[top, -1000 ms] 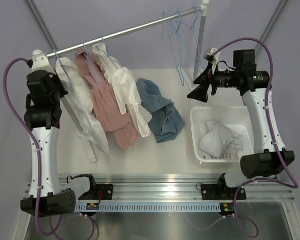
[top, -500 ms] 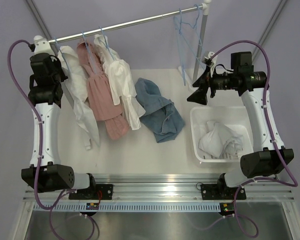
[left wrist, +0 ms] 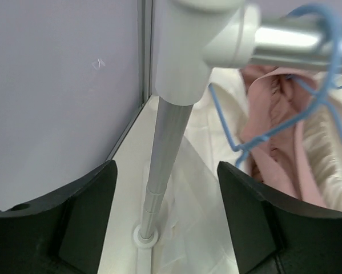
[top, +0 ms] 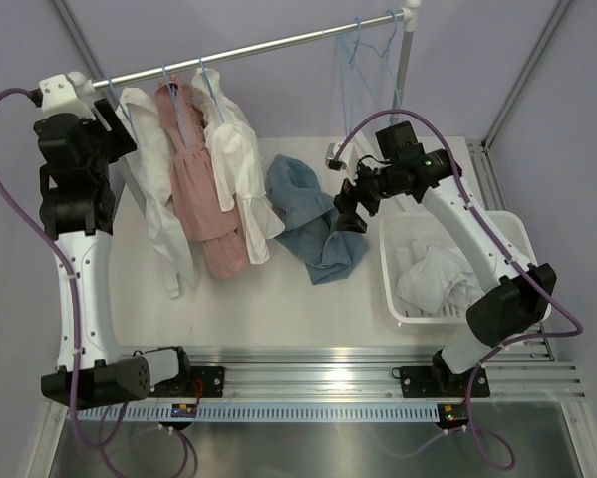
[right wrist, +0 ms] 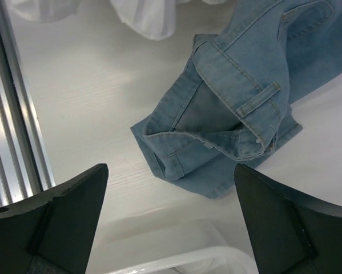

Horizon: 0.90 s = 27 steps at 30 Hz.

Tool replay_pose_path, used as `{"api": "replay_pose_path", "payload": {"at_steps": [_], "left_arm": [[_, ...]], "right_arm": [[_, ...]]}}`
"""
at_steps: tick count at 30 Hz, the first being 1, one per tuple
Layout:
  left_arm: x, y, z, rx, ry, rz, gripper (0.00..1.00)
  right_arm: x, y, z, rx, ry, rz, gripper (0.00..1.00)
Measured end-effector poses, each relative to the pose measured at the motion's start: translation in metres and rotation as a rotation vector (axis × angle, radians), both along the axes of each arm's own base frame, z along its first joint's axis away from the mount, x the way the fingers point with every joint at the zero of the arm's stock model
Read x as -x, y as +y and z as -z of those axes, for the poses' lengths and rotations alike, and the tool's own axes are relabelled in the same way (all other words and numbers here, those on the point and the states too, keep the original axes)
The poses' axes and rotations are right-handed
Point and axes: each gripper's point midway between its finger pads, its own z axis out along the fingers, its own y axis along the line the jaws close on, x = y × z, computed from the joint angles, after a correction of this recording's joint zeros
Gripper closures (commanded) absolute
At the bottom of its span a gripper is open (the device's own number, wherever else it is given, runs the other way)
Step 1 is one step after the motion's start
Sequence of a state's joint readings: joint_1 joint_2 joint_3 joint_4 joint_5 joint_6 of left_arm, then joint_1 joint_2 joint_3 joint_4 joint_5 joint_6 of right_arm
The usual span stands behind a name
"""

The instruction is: Remove the skirt from the hanger

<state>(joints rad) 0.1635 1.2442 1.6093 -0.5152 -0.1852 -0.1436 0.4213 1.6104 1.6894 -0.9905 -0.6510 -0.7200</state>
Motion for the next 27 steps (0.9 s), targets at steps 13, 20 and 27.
{"api": "replay_pose_path", "payload": {"at_steps": [13, 20, 27], "left_arm": [[0.118, -0.054, -0.042, 0.052, -0.209, 0.174, 0.01], [0.155, -0.081, 0.004, 0.121, -0.175, 0.273, 0.01], [0.157, -0.089, 0.037, 0.18, -0.105, 0.297, 0.01]], "right_arm": [[-0.077, 0.045, 0.095, 0.204, 0.093, 0.322, 0.01], [-0.102, 0.044, 0.113, 0.239, 0.045, 0.397, 0.01], [-0.109, 0.051, 0.116, 0.228, 0.035, 0.383, 0.01]]}}
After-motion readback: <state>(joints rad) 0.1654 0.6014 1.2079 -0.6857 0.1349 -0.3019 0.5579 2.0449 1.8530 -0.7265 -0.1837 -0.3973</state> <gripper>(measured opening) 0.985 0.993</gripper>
